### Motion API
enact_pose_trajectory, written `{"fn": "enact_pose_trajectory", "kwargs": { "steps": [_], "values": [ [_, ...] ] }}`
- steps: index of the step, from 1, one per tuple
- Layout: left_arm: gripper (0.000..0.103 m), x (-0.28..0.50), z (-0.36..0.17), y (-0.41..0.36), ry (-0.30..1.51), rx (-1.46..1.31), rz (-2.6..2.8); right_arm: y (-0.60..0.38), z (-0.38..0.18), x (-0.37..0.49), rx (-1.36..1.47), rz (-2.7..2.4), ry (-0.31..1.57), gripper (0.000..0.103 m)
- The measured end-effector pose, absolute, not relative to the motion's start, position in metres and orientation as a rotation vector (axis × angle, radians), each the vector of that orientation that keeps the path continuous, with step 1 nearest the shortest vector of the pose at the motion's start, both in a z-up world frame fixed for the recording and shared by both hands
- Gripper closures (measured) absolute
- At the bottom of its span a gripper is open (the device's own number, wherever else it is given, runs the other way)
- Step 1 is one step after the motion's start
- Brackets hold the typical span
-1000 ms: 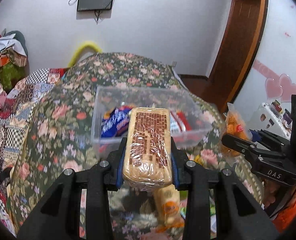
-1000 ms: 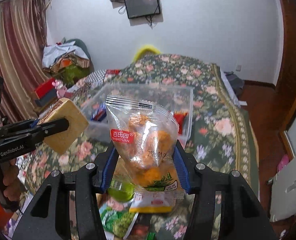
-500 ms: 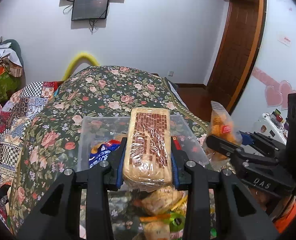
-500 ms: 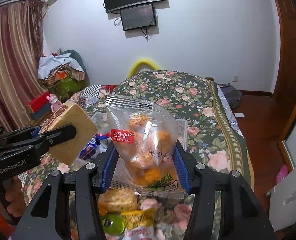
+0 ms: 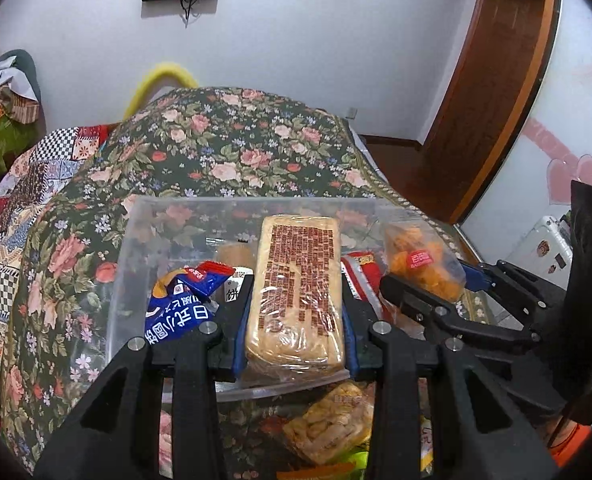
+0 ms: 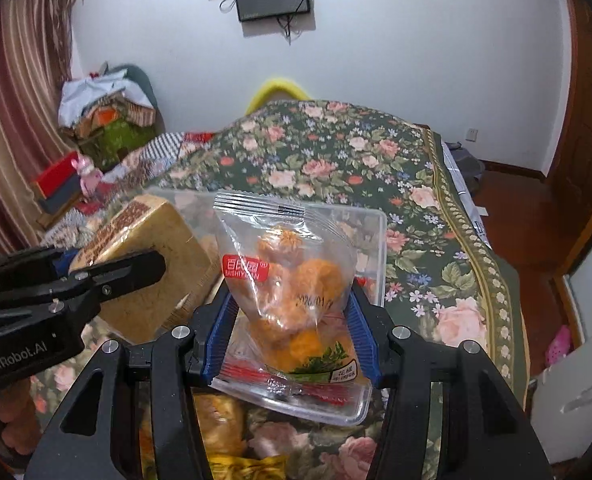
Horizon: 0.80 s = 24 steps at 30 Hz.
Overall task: Organize snacks
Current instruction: 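Release waffle pack into box with left tool while right tool releases orange bag, then grasp yellow chip bag with right tool while left tool grasps bread bun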
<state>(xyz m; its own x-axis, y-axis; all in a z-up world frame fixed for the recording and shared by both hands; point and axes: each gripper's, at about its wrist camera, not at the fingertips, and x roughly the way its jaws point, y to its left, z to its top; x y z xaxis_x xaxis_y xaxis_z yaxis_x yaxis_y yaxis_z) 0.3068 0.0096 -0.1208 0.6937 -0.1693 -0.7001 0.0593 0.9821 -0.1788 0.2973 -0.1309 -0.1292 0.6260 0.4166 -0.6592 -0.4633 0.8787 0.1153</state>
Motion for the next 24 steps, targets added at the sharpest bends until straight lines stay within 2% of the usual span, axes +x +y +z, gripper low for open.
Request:
{"fn": "enact_pose_trajectory", "kwargs": {
  "steps": [7,9,15,20,24],
  "values": [
    [0.067,0.319,-0.137,0.013,0.844,-0.159,-0.103,-0.126,-0.134,0.298,-0.126,0.508,0.746,0.053],
    [0.067,0.319,-0.137,0.015,0.846,-0.175,-0.107,-0.125,-0.134,0.299,-0.123,0.522,0.760,0.050],
    [0.066,0.305,-0.121,0.011,0.811,-0.139,-0.124,-0.124,-0.137,0.298,-0.131,0.528,0.798,0.047],
    [0.065,0.285,-0.104,0.012,0.785,-0.133,-0.138,-0.132,-0.124,0.286,-0.117,0.535,0.773,0.041],
    [0.064,0.266,-0.094,0.013,0.778,-0.122,-0.143,-0.142,-0.112,0.273,-0.095,0.539,0.751,0.040]
  ]
}}
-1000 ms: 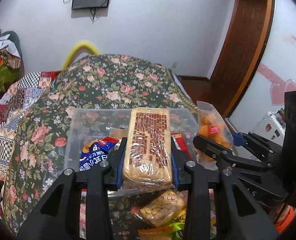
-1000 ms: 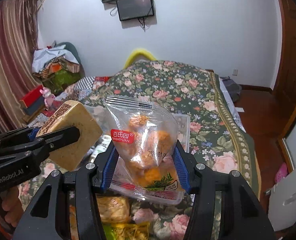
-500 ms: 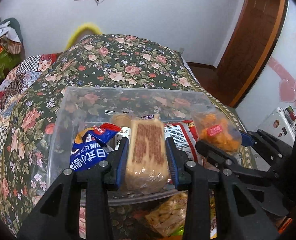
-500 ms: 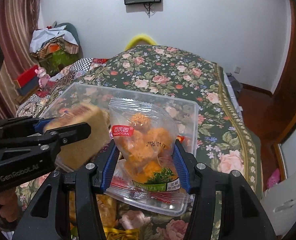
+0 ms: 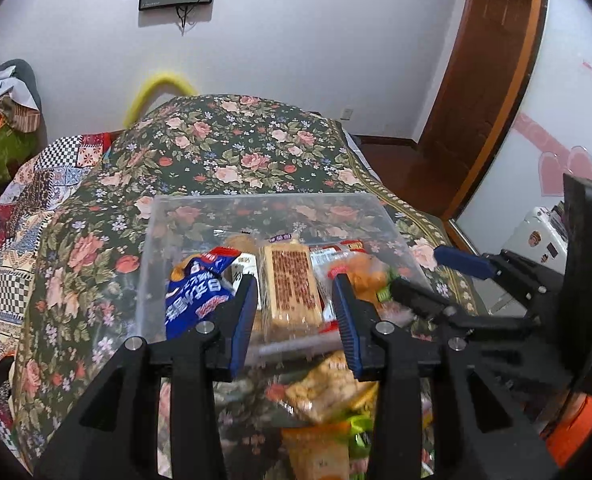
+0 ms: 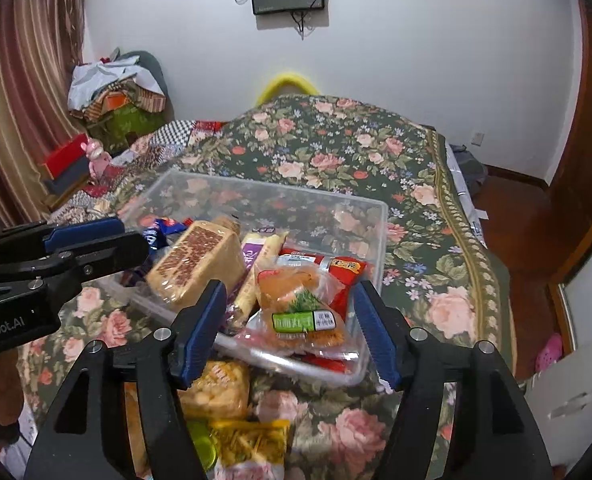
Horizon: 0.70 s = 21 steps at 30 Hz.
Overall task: Organize snacks
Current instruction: 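Grasp yellow chip bag with right tool while left tool grasps bread bun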
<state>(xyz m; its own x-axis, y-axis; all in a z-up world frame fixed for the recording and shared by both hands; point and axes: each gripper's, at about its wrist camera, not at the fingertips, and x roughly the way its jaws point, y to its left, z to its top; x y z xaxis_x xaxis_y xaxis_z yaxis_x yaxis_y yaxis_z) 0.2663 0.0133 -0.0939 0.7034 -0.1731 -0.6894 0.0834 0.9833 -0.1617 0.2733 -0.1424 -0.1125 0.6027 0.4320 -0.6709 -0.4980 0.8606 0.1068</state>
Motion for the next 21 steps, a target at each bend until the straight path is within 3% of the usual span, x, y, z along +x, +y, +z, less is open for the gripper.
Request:
{"fn": "enact_pose_trajectory", "kwargs": {
  "steps": [8,21],
  "values": [
    [0.056,0.221,-0.098,0.014,0.800,-0.083,-0.123,-0.166,-0.104,0.237,-0.100,0.532,0.734,0.040],
    [0.055,0.177,-0.157,-0.004,0.970,-0.069,-0.151,-0.178,-0.149,0.192,-0.140,0.538,0.859,0.040]
  ]
}}
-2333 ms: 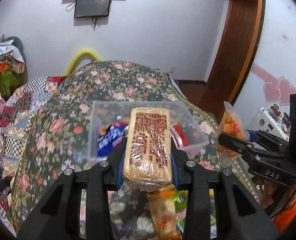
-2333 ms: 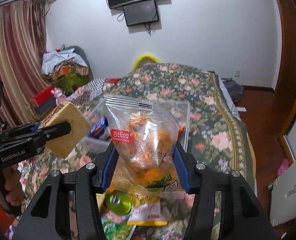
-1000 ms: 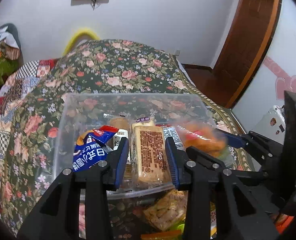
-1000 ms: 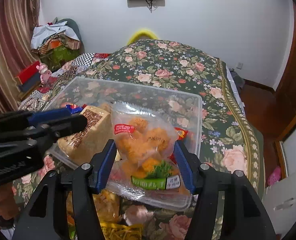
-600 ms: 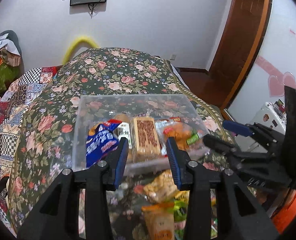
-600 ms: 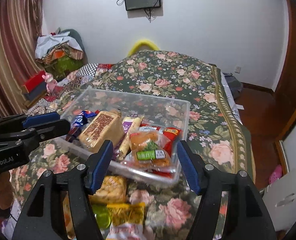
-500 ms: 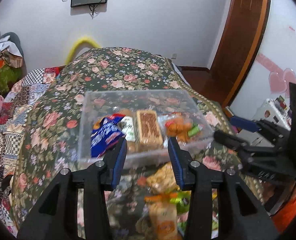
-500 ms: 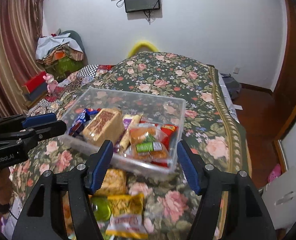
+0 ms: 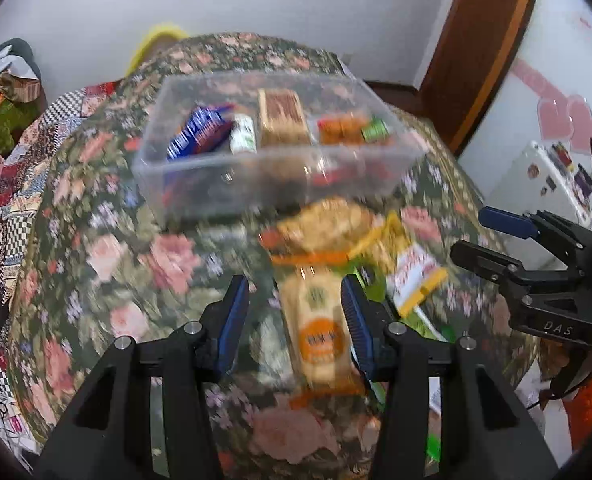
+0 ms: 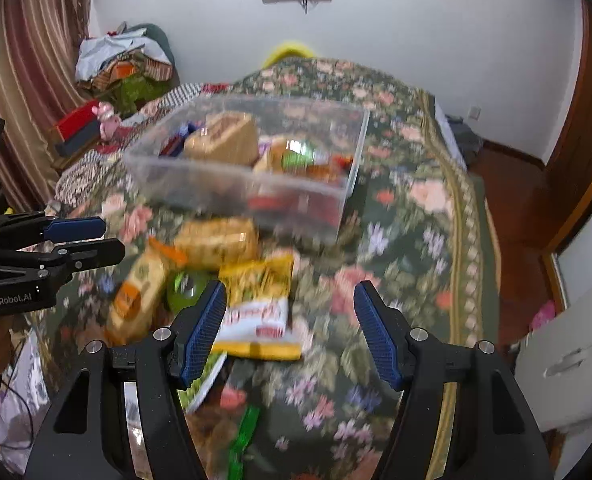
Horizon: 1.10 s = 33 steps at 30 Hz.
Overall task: Organize snacks
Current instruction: 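Grasp yellow chip bag with right tool while left tool grasps bread bun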
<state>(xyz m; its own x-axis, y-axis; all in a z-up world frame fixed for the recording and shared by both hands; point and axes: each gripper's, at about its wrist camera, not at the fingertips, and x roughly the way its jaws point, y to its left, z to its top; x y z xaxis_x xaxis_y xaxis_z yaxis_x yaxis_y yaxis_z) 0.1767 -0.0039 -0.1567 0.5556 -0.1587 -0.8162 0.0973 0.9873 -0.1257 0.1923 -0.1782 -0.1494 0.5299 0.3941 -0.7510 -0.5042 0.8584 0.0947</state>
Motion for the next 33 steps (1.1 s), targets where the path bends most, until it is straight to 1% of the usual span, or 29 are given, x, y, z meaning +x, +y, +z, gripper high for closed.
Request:
{"fn": "enact_pose_trajectory", "kwargs": {
  "steps": [10,16,18,19,20,24,25,26,28,30,32,33],
  "values": [
    [0.055,0.182,-0.198,-0.015,1.070,-0.074,-0.169,-0.165,-0.181,0.186,-0.151,0.570,0.944,0.040],
    [0.056,0.186,-0.216,-0.004,1.082,-0.119,-0.151,-0.156,-0.194,0.199,-0.152,0.572,0.977,0.040],
    [0.059,0.186,-0.216,-0.004,1.069,-0.108,-0.146,-0.154,-0.198,0.203,-0.140,0.585,0.995,0.040],
    [0.062,0.186,-0.216,-0.003,1.063,-0.099,-0.140,-0.152,-0.202,0.205,-0.130,0.592,1.007,0.039],
    [0.064,0.185,-0.217,-0.001,1.057,-0.096,-0.139,-0.152,-0.203,0.206,-0.127,0.590,1.012,0.037],
    [0.068,0.181,-0.216,0.003,1.032,-0.098,-0.140,-0.148,-0.208,0.209,-0.131,0.579,1.004,0.036],
    [0.069,0.181,-0.215,0.004,1.027,-0.100,-0.136,-0.147,-0.208,0.209,-0.139,0.574,0.997,0.040],
    [0.069,0.180,-0.215,0.006,1.025,-0.101,-0.133,-0.146,-0.209,0.209,-0.149,0.568,0.991,0.046],
    [0.069,0.179,-0.212,0.010,1.022,-0.112,-0.130,-0.145,-0.208,0.206,-0.164,0.563,0.976,0.047],
    [0.069,0.178,-0.209,0.015,1.016,-0.120,-0.127,-0.148,-0.206,0.203,-0.148,0.573,0.968,0.050],
    [0.069,0.177,-0.203,0.020,1.001,-0.121,-0.121,-0.152,-0.202,0.202,-0.129,0.587,0.966,0.057],
    [0.069,0.176,-0.199,0.022,0.993,-0.123,-0.119,-0.154,-0.200,0.200,-0.125,0.592,0.963,0.059]
  ]
}}
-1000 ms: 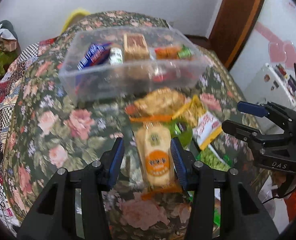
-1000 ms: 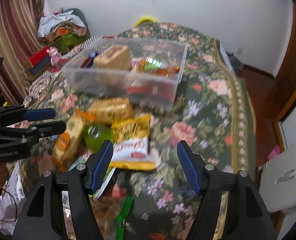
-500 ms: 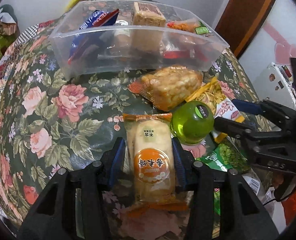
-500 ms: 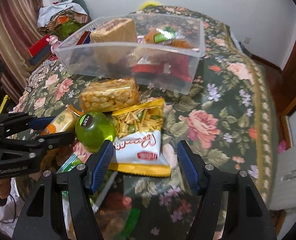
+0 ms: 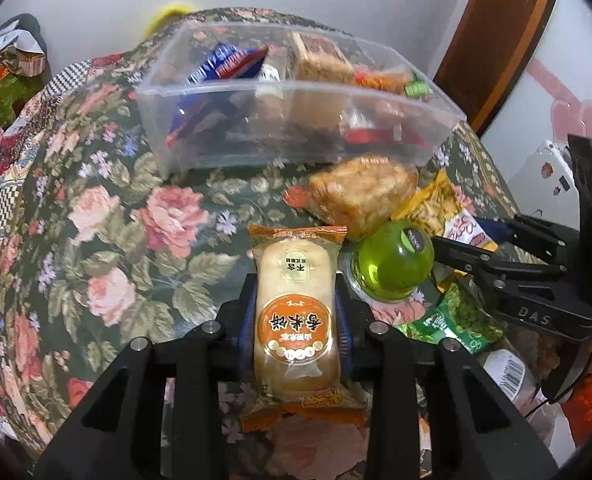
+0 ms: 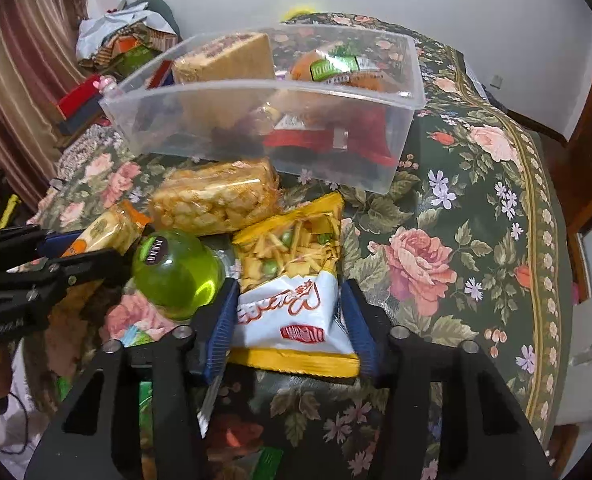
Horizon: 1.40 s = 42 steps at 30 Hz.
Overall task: Organize snacks
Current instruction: 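Grasp yellow chip bag with right tool while left tool grasps bread bun, then carry bread bun over box with left tool while right tool carries chip bag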
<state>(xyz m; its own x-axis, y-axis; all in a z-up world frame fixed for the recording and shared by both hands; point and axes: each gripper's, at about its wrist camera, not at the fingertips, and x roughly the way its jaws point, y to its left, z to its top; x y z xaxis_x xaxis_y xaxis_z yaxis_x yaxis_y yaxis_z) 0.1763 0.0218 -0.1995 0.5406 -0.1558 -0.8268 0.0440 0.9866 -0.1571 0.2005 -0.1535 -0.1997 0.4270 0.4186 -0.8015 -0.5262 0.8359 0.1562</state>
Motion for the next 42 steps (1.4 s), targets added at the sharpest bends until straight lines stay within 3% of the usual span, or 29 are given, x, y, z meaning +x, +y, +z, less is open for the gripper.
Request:
{"fn": "enact_pose_trajectory", "kwargs": {
  "steps": [7,26,42],
  "values": [
    [0.069,0.174,-0.167,0.036,0.914,-0.138,-0.102,-0.164,-0.178,0.191,-0.126,0.575,0.906,0.064],
    [0.069,0.215,-0.102,0.062,0.778,-0.116,-0.055,-0.150,-0.098,0.210,-0.036,0.579,0.686,0.064],
    [0.069,0.283,-0.089,0.056,0.739,-0.111,-0.035,-0.123,-0.082,0.268,0.009,0.553,0.644,0.064]
  ]
}}
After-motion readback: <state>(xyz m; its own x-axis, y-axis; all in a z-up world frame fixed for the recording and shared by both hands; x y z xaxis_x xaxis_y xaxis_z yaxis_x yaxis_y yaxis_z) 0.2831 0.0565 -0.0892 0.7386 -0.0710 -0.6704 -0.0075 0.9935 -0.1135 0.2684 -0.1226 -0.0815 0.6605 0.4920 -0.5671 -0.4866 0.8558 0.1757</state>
